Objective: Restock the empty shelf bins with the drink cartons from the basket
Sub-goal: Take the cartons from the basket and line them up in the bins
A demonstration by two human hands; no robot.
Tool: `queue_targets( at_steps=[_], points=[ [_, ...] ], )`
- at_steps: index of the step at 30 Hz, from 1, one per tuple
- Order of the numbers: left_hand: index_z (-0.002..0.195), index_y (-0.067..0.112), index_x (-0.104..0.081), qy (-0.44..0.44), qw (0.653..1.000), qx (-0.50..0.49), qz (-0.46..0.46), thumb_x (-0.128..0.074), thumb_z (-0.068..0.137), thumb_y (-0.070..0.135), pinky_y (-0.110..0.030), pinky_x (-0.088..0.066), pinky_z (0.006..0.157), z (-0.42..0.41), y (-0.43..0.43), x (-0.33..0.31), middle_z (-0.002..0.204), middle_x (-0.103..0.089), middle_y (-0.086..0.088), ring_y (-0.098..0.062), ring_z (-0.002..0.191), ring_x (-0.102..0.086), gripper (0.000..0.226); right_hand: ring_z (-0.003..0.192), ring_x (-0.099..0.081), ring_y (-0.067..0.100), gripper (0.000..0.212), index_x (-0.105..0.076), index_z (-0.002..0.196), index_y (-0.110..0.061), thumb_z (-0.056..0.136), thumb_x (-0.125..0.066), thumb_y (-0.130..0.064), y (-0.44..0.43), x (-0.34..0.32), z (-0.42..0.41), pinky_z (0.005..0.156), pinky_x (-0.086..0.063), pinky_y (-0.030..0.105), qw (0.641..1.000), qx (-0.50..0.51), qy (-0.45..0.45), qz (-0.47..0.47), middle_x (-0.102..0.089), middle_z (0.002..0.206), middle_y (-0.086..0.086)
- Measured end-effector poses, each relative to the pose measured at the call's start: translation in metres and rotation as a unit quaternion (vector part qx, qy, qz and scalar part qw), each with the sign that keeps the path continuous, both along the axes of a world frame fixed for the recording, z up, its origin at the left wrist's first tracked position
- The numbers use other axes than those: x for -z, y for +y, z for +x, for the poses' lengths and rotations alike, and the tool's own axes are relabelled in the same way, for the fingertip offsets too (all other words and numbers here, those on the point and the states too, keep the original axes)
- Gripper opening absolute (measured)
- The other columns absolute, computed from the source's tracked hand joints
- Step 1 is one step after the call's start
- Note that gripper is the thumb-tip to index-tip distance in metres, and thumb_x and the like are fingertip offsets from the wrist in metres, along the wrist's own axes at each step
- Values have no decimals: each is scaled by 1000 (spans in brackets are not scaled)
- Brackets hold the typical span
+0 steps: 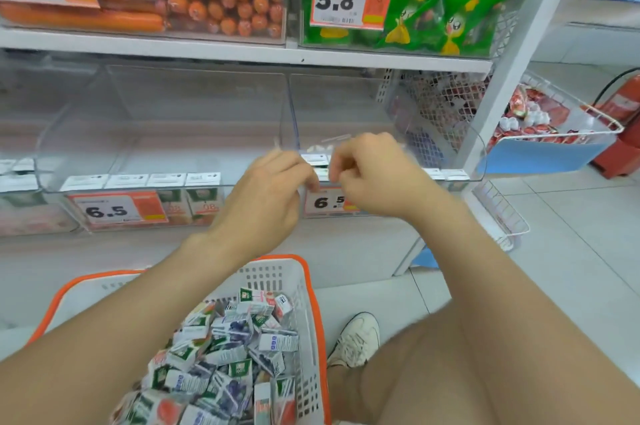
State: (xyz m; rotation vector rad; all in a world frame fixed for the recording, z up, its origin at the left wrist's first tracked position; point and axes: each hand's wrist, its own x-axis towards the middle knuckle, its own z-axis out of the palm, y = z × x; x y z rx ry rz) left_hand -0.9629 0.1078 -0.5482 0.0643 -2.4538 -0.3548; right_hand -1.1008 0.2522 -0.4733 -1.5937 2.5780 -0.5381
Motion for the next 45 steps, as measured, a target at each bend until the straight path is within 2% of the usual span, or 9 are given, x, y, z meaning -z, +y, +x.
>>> queue_targets(
  at_steps=[6,12,20,23,27,31,38,41,45],
  points=[
    [91,23,-61,-153,985,-19,71,-44,73,0,-40,-48,71,81,-17,61,90,-57,7,-25,88,-56,35,63,-50,24,30,-50,62,-16,90,-52,-6,-30,65,104,58,-43,34,954,-185,-21,234,-57,68,7],
    [102,25,-69,-399,907,-64,122,-50,95,-1,-35,-48,80,140,-49,146,96,-57,11,-22,101,-62,33,65,-46,27,38,-34,67,-19,95,-51,-1,-58,151,146,60,-43,39,900,-240,-35,363,-45,68,6],
    [122,22,-67,-524,830,-101,166,-53,100,9,-44,-56,92,166,-62,237,123,-66,-4,-27,107,-64,29,62,-42,13,18,-48,100,-11,97,-48,7,-64,245,132,50,-34,27,883,-186,-27,430,-43,79,1],
    [129,21,-61,-526,825,-127,162,-59,100,13,-48,-54,96,168,-63,263,129,-56,-7,-31,116,-59,31,60,-41,12,26,-53,114,-5,94,-50,10,-66,274,122,48,-31,26,875,-155,-49,455,-44,80,0],
    [162,22,-24,-520,813,-190,179,-63,97,7,-55,-48,106,165,-66,285,157,-26,-16,-45,137,-42,77,65,-46,14,50,-40,143,-5,96,-53,6,-67,317,113,60,-43,36,881,-124,-82,449,-44,86,-1],
    [166,43,0,-539,794,-181,214,-57,103,11,-54,-52,100,163,-74,302,161,-22,-19,-45,129,-51,91,98,-65,33,82,-14,160,-13,93,-56,7,-66,341,113,79,-58,46,873,-125,-108,458,-60,122,17],
    [139,36,-49,-483,817,-207,237,-59,106,18,-49,-55,95,149,-73,316,151,-28,-25,-48,113,-59,39,126,-56,45,96,-19,159,-36,87,-60,13,-61,352,116,95,-53,58,869,-151,-59,468,-23,160,20],
    [111,36,-42,-425,838,-243,243,-67,98,8,-50,-51,91,157,-65,314,133,-40,-18,-43,113,-51,40,110,-64,45,76,-33,151,-19,89,-66,9,-63,346,120,80,-55,50,872,-160,-21,461,-24,156,23],
    [109,35,-40,-359,854,-243,289,-60,96,-7,-38,-46,75,168,-69,300,124,-36,-8,-27,86,-55,49,101,-66,39,59,-35,140,-13,94,-71,-8,-60,344,117,69,-50,44,899,-174,-23,401,-38,147,21]
  ],
)
